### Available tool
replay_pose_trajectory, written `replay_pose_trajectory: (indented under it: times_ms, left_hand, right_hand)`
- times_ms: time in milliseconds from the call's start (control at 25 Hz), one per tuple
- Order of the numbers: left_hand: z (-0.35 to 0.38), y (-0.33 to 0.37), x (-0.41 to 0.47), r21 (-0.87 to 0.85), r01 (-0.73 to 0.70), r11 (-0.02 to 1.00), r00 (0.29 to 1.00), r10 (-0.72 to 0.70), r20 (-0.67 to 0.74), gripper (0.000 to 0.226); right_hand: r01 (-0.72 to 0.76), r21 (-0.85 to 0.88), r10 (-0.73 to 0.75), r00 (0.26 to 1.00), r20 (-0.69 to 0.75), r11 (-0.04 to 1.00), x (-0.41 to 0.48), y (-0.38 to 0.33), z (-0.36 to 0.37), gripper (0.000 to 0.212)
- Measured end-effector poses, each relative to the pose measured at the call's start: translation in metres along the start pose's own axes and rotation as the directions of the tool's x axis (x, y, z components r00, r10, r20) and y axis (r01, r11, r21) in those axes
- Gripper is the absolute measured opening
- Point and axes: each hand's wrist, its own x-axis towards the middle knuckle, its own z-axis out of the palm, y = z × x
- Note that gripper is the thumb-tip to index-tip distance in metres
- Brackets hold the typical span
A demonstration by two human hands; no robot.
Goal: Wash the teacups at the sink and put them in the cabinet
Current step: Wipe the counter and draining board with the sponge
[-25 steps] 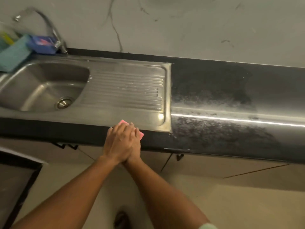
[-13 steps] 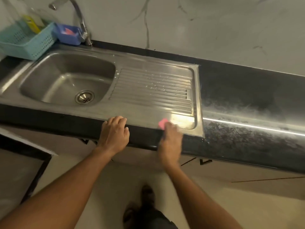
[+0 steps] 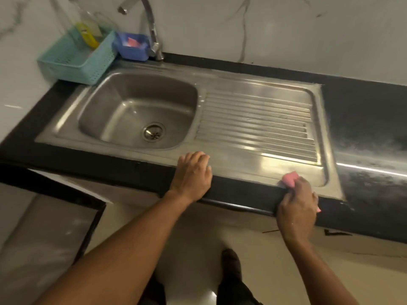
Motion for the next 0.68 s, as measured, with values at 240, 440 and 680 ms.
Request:
replay_pose_trajectory:
  times_ms: [240,440,680]
  left_hand:
    - [-0.056,-0.162,-0.028,-0.042,-0.060,0.997,0.988,0.053,-0.146,0.027]
    - [-0.147,-0.338,-0.086,-0.064,0.142,0.988,0.944,-0.155,-0.291,0.034]
    - [-0.200,-0.452,-0.126,-0.060,0.346,0.936,0.890,-0.347,-0.296,0.033]
  right_hand:
    - [0.292,0.020,-0.291,0.942,0.169,0.956,-0.118,-0.247,0.166,0.043]
    - [0.322,0.312,-0.436,0.786,0.438,0.894,-0.203,-0.479,0.289,0.047]
    - [0.722,0.321,-0.734,0.370,0.570,0.613,-0.191,-0.603,0.384,0.055]
